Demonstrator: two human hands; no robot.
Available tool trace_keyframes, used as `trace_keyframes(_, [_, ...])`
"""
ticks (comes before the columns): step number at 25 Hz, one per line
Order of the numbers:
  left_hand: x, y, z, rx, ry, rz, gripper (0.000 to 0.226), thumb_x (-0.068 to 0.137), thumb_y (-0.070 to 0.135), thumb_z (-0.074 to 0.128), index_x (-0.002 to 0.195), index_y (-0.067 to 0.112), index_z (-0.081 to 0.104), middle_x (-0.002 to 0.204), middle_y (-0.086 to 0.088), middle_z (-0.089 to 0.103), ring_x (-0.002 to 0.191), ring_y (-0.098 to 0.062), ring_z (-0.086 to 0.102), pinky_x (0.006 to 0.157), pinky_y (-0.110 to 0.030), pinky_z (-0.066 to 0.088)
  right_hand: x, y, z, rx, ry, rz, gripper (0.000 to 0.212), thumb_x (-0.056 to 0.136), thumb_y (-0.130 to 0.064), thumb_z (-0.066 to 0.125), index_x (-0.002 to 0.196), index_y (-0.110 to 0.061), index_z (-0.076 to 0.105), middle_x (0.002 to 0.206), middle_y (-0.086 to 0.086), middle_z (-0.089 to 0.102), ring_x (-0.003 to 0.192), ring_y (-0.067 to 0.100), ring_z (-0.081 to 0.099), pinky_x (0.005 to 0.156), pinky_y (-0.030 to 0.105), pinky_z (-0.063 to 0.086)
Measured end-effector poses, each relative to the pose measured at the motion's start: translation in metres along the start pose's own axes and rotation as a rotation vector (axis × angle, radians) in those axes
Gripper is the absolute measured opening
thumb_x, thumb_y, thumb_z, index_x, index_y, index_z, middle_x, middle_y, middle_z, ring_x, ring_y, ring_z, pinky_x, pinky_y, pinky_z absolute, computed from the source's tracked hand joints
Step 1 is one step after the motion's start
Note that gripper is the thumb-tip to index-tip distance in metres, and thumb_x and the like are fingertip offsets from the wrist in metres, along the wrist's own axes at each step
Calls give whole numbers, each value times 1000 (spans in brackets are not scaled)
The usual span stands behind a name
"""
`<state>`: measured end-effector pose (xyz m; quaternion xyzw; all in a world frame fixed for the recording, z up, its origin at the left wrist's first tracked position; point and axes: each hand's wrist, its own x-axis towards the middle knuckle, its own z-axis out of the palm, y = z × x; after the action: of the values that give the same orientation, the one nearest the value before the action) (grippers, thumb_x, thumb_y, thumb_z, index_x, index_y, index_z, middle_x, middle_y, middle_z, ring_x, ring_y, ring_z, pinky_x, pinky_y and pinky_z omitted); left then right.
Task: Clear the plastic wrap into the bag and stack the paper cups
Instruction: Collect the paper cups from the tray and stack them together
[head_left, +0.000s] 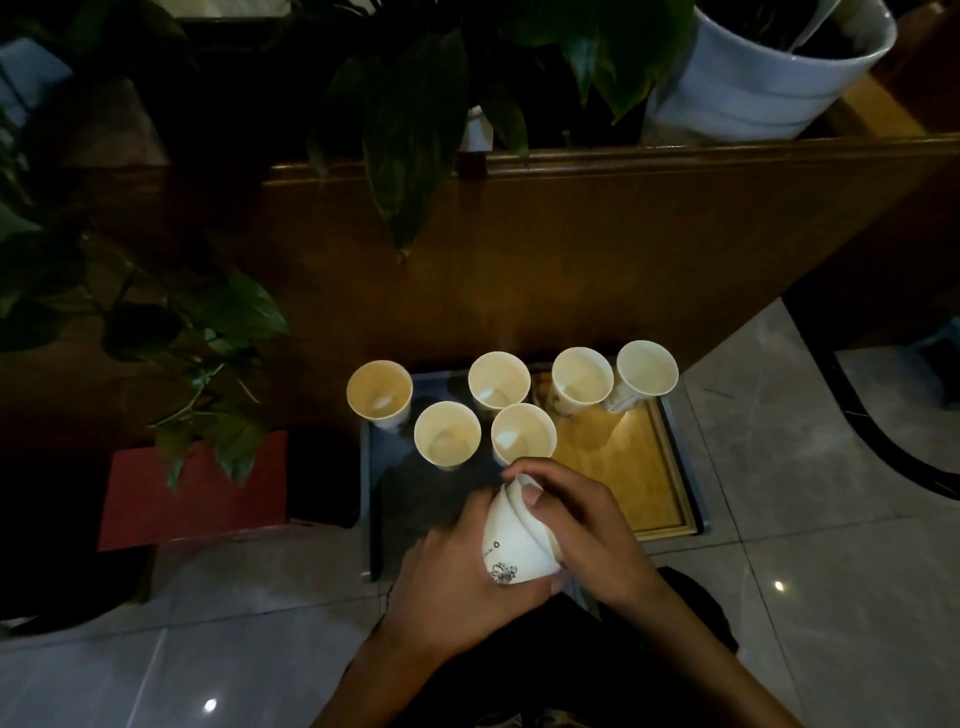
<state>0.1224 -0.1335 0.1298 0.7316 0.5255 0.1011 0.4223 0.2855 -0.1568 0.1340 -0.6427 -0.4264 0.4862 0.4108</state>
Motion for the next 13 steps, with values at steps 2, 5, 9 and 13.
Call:
trace_keyframes(2, [1,-2,1,1,26,20,81,54,82,65,121,53,30,108,20,65,99,-15,66,76,-33,54,-3,-6,5,-9,-17,2,25,92,-34,59,111,-24,72,111,-6,74,108,12,67,96,43,54])
trace_keyframes(5, [1,-13,2,-2,68,56,80,53,78,68,122,54,34,105,22,64,94,-10,67,69,-29,53,-7,-15,11,-60,-78,-58,28,94,-28,59,121,-30,67,119,-21,68,116,1,60,94,19,50])
trace_keyframes(9, [1,-32,7,-24,93,81,87,57,78,69,131,63,28,112,45,48,96,19,51,76,-8,38,-5,-14,17,-239,-164,16,34,97,-38,56,129,-48,54,123,-43,53,118,-20,45,90,2,41])
trace_keyframes(13, [11,-59,32,140,162,91,77,63,71,65,129,37,43,112,19,48,103,-3,52,83,-20,41,9,2,47,-486,27,-26,33,92,-57,47,117,-39,57,117,-18,62,112,-2,54,100,25,46])
